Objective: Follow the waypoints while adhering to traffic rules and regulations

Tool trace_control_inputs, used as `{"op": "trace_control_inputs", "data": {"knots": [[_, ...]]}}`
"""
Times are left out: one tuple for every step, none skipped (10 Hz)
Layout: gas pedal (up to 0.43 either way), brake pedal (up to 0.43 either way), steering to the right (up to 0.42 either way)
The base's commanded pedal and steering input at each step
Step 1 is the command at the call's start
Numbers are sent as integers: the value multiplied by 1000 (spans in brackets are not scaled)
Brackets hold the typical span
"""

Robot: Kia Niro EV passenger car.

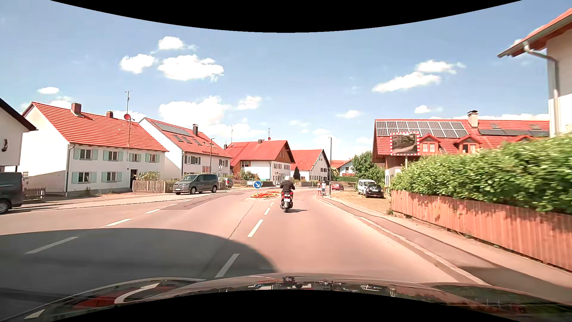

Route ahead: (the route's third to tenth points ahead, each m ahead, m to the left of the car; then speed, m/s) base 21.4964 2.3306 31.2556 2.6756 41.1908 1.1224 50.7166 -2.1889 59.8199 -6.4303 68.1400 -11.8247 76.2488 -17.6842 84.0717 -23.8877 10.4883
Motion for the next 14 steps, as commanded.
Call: {"op": "trace_control_inputs", "data": {"knots": [[79,12,-15],[79,12,-15],[79,6,-15],[79,12,-14],[79,12,-15],[79,12,-14],[87,12,-14],[87,12,-14],[87,12,-13],[87,12,-11],[110,12,-8],[118,12,-5],[130,12,-4],[138,12,-4]]}}
